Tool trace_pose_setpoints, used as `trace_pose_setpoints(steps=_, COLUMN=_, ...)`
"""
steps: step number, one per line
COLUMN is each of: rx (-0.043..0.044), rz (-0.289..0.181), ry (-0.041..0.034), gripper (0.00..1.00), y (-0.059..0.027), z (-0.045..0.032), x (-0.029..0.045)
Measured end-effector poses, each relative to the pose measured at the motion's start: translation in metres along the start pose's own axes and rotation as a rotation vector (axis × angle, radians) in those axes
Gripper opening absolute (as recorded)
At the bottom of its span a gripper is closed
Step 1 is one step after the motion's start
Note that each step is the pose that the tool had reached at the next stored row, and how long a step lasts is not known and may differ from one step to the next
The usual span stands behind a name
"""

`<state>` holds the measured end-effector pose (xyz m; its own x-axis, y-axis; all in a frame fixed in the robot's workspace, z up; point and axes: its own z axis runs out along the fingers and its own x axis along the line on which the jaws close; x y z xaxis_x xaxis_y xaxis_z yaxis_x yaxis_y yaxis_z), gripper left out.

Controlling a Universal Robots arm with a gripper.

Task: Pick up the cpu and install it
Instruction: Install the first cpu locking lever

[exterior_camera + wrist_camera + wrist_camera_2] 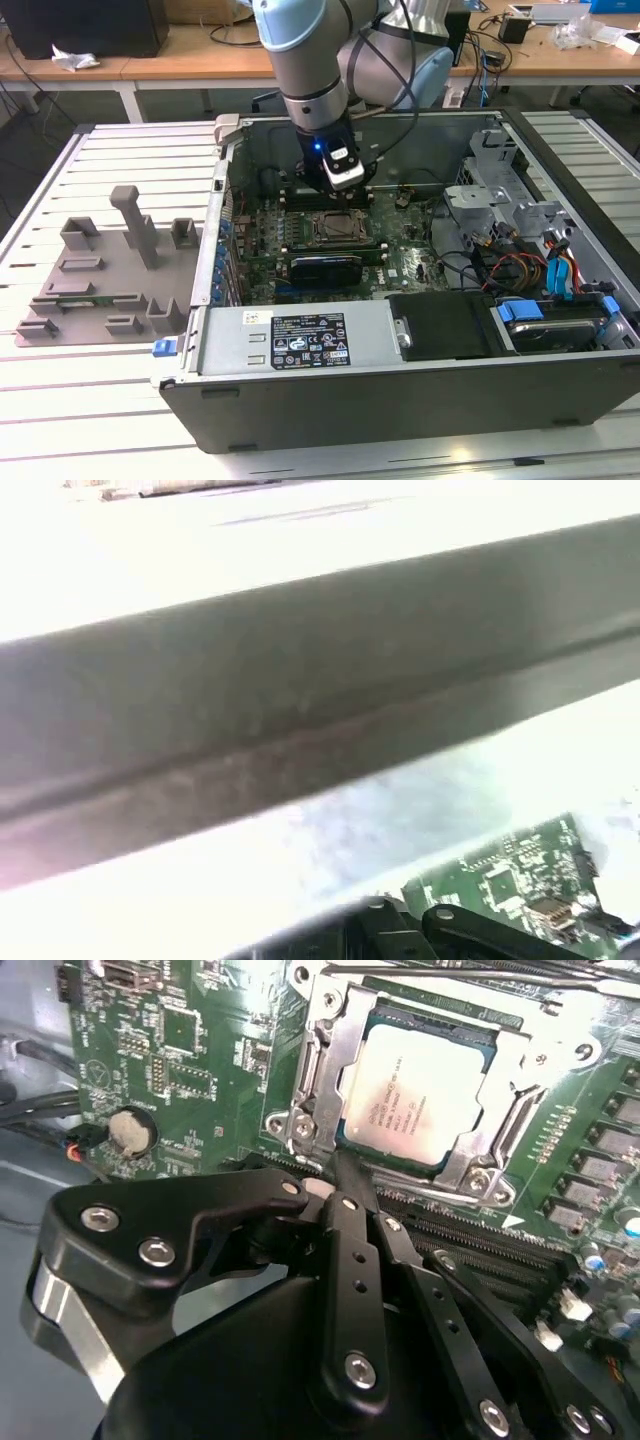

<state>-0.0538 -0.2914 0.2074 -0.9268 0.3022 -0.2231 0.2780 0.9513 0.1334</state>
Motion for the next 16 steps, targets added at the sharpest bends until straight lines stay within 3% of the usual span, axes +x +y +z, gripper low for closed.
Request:
trace_pose_setpoints(steps=3, rx=0.0047, rz=-0.001, ry=-0.0015, gripper=0.11, y=0.0011, z=-0.0080, x=-0.0018)
trace_pose_setpoints(steps=6, rx=0.0222, rz=-0.005, ry=-0.0062, gripper=0.11, y=0.0025, z=-0.0167, x=-0.0042)
trace_pose_setpoints(steps=8, rx=0.0471, rz=-0.008, ry=-0.0023, gripper=0.11, y=0.0034, z=-0.0178, x=-0.0070)
trace_pose_setpoints(steps=9, rx=0.0676, rz=-0.009, ry=0.0040, gripper=0.11, y=0.0041, z=-0.0175, x=-0.0092)
trace_pose_setpoints(steps=12, rx=0.1011, rz=-0.011, ry=0.0169, gripper=0.11, y=0.0048, z=-0.0170, x=-0.0116)
trace_pose_setpoints(steps=15, rx=0.1326, rz=-0.018, ry=0.0154, gripper=0.11, y=0.0051, z=-0.0169, x=-0.0116)
trace_pose_setpoints(steps=16, rx=0.1579, rz=-0.023, ry=0.0157, gripper=0.11, y=0.0057, z=-0.0168, x=-0.0117)
